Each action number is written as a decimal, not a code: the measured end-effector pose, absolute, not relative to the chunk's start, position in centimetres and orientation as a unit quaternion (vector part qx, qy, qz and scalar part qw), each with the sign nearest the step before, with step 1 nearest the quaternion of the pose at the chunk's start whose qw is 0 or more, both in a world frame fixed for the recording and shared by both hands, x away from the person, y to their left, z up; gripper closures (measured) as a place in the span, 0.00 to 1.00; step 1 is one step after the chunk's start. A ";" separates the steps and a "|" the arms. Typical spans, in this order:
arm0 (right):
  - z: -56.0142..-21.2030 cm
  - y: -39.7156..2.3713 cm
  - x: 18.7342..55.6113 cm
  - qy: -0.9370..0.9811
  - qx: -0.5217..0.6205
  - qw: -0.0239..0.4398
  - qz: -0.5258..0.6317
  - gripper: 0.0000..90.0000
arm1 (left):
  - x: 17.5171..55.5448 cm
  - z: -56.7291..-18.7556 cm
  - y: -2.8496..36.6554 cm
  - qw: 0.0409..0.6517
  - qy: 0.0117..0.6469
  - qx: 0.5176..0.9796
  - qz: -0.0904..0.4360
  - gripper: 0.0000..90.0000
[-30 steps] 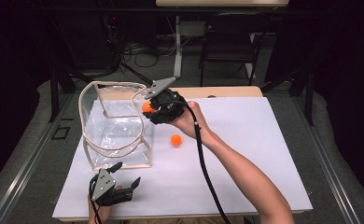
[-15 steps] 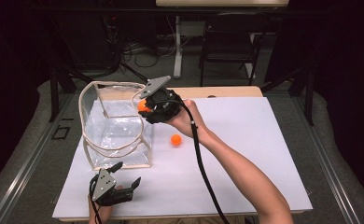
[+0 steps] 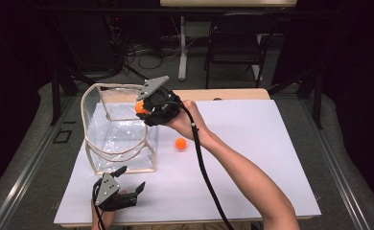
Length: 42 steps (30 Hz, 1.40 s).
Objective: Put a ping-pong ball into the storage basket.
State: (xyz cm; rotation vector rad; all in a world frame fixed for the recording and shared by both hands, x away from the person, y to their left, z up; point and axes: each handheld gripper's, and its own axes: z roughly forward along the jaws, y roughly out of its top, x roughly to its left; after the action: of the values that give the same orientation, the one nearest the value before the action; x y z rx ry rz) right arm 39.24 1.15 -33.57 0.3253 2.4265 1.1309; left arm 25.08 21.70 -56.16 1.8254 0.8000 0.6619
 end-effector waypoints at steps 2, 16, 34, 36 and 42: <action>-33.6 1.3 39.2 0.877 0.117 0.221 0.410 0.57 | 25.0 -56.1 21.8 0.495 0.330 0.755 0.276 0.17; -33.5 2.4 39.0 0.878 0.109 0.216 0.412 0.57 | 25.0 -56.1 21.8 0.496 0.329 0.755 0.276 0.17; -34.3 4.4 38.7 0.890 0.094 0.204 0.397 0.57 | 25.1 -56.2 21.7 0.496 0.330 0.756 0.272 0.17; -34.3 4.5 38.7 0.891 0.093 0.204 0.396 0.57 | 25.1 -56.2 21.7 0.496 0.330 0.756 0.272 0.17; -34.6 5.2 38.7 0.893 0.090 0.201 0.393 0.57 | 25.0 -56.1 21.8 0.496 0.330 0.754 0.276 0.17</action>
State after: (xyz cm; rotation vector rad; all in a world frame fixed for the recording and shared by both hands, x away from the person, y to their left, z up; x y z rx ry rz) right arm 38.65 5.17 -34.62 0.2516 2.4955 1.0974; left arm 25.01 21.79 -56.08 1.8272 0.8002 0.6678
